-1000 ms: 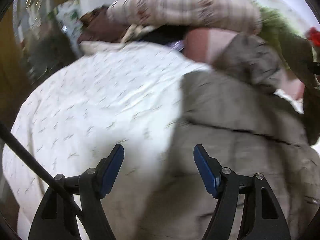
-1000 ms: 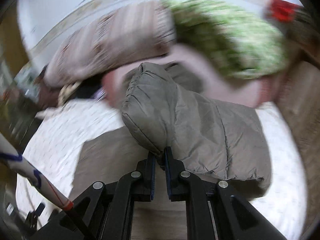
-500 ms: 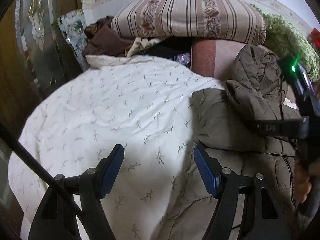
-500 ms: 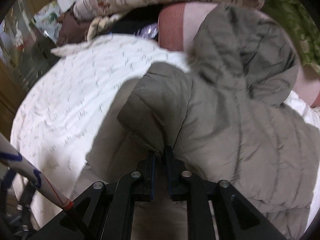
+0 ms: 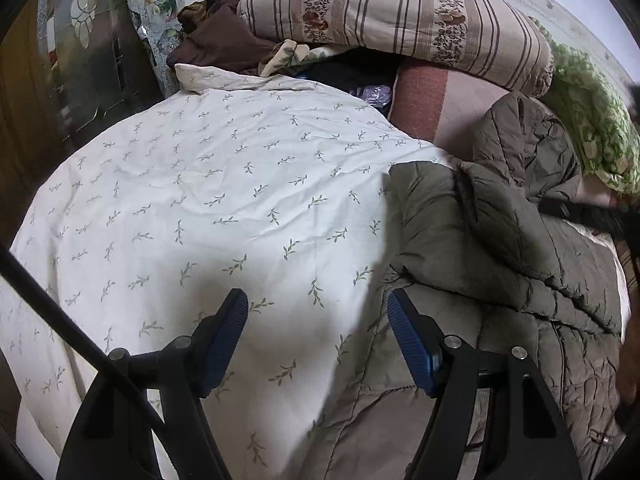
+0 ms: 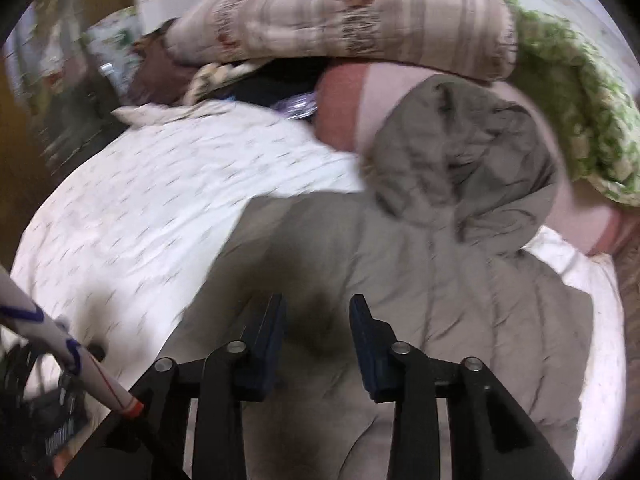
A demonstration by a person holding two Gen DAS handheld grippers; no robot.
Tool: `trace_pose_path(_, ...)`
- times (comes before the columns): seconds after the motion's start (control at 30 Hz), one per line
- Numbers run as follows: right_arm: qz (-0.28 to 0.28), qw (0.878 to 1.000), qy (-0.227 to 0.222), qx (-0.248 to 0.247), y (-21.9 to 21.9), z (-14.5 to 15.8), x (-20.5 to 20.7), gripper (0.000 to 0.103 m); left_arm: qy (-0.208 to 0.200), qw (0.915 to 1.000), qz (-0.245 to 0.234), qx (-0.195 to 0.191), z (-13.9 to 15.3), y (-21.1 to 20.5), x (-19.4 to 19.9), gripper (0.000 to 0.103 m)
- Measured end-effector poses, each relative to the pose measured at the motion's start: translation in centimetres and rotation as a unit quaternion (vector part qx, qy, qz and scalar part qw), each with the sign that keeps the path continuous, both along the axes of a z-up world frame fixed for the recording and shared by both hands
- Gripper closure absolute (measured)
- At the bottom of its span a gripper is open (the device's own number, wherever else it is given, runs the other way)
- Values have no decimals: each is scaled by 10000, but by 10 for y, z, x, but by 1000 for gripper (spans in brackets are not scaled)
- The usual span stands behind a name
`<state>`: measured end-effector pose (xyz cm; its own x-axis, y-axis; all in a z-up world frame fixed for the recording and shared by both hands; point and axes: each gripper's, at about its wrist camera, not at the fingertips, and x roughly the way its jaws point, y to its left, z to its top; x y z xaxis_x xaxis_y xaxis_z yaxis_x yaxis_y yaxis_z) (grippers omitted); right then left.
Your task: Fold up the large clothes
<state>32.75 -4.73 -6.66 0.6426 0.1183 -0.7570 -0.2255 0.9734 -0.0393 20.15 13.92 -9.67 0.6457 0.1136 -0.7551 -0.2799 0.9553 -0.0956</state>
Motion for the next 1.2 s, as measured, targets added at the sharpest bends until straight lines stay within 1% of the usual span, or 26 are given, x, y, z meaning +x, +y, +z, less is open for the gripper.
trace_pose_path(0.07,-313,9995,89,55,-1,-7,23,67,22,10000,-14,12,0,1,2,32)
trace_pose_path(0.1,-457,9986,240,110,0,-16,36,67,27,10000,-13,9,0,1,2,32)
trace_pose_path(0.13,-479,9975,456,232,1,-26,45,67,23,10000,-4,3,0,1,2,32)
trace_pose_path(0.17,-464,9940,868,478,3,-42,54,67,22,10000,-5,-9,0,2,2,32)
trace_pose_path(0.2,-456,9895,1157,730,4,-54,58,68,26,10000,-3,-19,0,2,3,32)
trace_pose_path(0.23,-418,9868,1287,887,7,-62,57,68,31,10000,0,-21,0,3,4,32)
trace_pose_path(0.27,-286,9872,1311,861,16,-68,51,68,37,10000,4,-27,0,4,4,32)
trace_pose_path(0.33,14,9922,1148,485,35,-72,36,68,61,10000,-6,-70,-1,5,6,32)
trace_pose_path(0.4,302,9935,1070,232,49,-74,22,67,103,9999,-29,-102,-3,4,8,32)
trace_pose_path(0.47,537,9945,902,-57,57,-67,8,64,186,9998,-62,-80,-6,1,8,32)
trace_pose_path(0.53,656,9951,739,80,48,-54,-4,64,217,9997,-75,-40,-7,0,8,32)
trace_pose_path(0.57,610,9961,610,187,38,-44,-11,64,209,9997,-80,-24,-7,0,7,32)
trace_pose_path(0.63,354,9987,294,228,14,-27,-21,64,197,9998,-93,-16,-7,-1,7,32)
trace_pose_path(0.67,176,9994,159,244,0,-20,-24,64,216,9997,-104,-30,-9,-2,8,32)
trace_pose_path(0.73,-256,9995,26,172,-29,-15,-24,64,300,9994,-135,-84,-13,-4,12,32)
trace_pose_path(0.77,-495,9987,53,54,-44,-19,-22,64,369,9991,-167,-103,-17,-7,15,32)
trace_pose_path(0.8,-617,9980,123,-28,-51,-24,-18,64,455,9987,-214,-84,-21,-11,19,32)
trace_pose_path(0.83,-805,9963,255,-151,-62,-34,-15,64,521,9983,-249,-54,-24,-15,21,32)
trace_pose_path(0.87,-972,9941,420,-243,-72,-48,-11,64,669,9973,-299,31,-30,-20,25,32)
trace_pose_path(0.9,-1042,9923,631,-243,-78,-60,-6,64,872,9955,-340,138,-38,-25,30,32)
trace_pose_path(0.93,-1063,9908,823,-180,-84,-71,-4,62,996,9942,-366,177,-43,-27,32,32)
trace_pose_path(0.97,-1103,9893,945,-104,-88,-82,-1,62,1236,9913,-411,186,-53,-30,37,32)
trace_pose_path(1.0,-1122,9893,929,-71,-90,-84,-2,61,1354,9898,-428,133,-59,-30,39,32)
trace_pose_path(1.03,-1123,9896,894,-69,-90,-82,-3,61,1359,9899,-399,74,-61,-30,40,32)
trace_pose_path(1.13,-1021,9911,858,-42,-91,-64,-9,60,1151,9927,-365,-23,-52,-26,35,32)
trace_pose_path(1.2,-976,9929,683,5,-96,-47,-18,60,986,9943,-397,-112,-43,-27,28,32)
